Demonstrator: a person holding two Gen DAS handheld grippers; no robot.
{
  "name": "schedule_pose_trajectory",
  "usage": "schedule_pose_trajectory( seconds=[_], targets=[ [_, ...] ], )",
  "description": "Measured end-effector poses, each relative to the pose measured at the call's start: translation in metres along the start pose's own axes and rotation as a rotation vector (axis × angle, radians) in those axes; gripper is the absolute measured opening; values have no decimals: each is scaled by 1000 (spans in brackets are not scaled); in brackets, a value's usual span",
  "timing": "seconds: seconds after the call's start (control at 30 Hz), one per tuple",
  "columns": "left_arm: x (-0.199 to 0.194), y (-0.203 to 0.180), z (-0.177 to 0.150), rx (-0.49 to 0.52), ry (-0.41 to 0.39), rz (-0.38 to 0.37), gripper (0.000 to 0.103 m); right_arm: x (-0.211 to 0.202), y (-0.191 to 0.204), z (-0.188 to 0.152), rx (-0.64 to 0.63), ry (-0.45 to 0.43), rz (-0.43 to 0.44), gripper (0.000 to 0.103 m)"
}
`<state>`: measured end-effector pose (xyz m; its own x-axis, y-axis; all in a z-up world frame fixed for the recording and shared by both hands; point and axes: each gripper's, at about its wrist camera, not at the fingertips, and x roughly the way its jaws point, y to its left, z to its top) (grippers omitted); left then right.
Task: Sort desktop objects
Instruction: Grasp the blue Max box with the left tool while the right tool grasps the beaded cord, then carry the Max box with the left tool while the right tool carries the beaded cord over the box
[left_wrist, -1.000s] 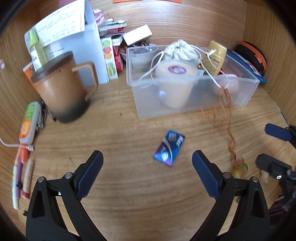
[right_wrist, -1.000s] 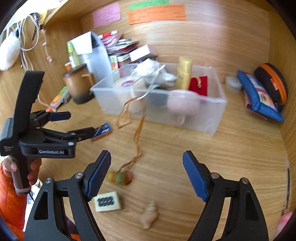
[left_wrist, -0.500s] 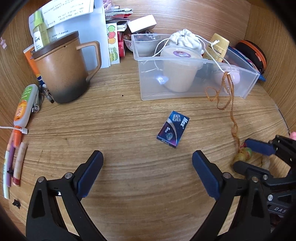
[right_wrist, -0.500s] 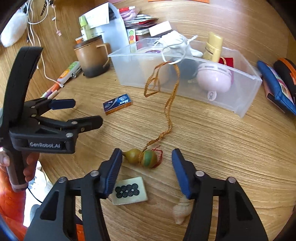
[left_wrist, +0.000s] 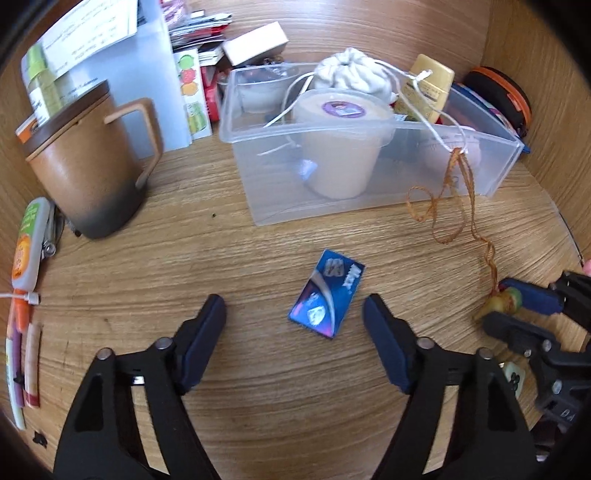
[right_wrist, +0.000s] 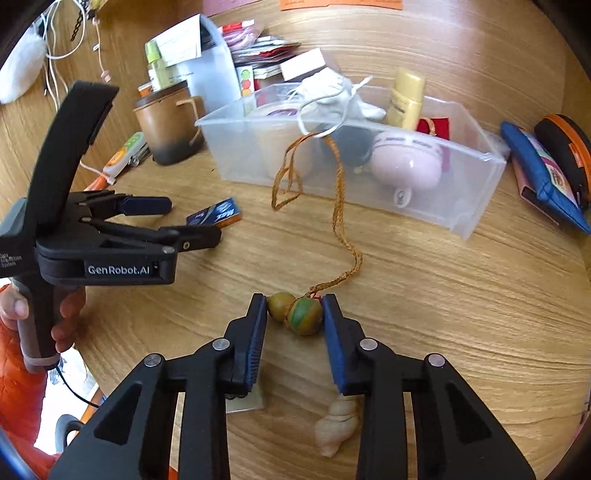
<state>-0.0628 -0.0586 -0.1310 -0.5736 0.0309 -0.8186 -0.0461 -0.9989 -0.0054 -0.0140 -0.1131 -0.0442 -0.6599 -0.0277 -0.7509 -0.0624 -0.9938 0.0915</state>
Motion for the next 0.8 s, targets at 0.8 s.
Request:
schedule_pose_trajectory(
  seconds=[0.8],
  targets=[
    [-27, -15, 4, 2, -106, -8, 26, -30, -27, 31, 16, -111, -42, 28]
  ],
)
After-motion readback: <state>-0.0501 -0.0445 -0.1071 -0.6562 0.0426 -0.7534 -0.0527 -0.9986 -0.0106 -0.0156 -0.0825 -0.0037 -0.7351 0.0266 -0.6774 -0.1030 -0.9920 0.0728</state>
